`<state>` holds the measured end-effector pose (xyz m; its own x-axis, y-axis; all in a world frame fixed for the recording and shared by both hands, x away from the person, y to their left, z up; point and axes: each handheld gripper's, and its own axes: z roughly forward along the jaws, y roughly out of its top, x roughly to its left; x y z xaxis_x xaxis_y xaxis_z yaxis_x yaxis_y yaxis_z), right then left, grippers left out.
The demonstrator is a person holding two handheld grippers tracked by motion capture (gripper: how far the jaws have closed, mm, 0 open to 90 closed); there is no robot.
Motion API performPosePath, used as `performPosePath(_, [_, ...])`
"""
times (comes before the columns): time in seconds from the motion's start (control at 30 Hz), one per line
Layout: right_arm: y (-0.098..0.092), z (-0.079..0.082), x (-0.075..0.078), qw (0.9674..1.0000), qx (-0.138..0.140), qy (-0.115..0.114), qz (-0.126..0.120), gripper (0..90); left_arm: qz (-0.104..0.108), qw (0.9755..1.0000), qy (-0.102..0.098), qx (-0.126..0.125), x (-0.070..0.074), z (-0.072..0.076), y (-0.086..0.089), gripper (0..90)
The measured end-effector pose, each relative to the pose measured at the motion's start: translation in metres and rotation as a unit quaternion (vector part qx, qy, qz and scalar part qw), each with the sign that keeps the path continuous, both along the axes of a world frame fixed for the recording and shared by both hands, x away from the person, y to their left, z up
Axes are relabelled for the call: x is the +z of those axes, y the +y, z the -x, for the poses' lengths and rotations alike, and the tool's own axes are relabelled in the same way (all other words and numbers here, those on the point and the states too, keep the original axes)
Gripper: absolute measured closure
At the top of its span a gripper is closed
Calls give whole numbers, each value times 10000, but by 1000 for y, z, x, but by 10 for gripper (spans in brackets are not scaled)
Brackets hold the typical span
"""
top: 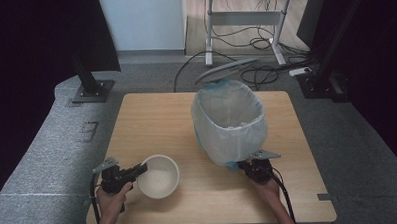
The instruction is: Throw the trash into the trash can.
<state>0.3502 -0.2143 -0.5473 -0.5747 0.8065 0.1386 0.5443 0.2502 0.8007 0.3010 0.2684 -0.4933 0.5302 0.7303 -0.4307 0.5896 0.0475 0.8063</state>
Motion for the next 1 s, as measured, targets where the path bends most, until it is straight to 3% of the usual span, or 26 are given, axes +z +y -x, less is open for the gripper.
performPosePath(0.37, [0,1,-1,10000,-21,-40,-4,889,158,9995,-246,-72,14,4,-1,835])
performPosePath(0.63, [-1,1,-1,10000,0,-31,-40,890,293,9989,-301,-202,24,2,-8,834])
performPosePath(0.8, [-1,1,-2,10000,-7,-38,-78,890,385,9981,-414,-262,40,1,-16,834])
performPosePath(1.0, [-2,0,-2,9999,16,-25,-124,890,208,9976,-539,-390,62,-3,-30,834])
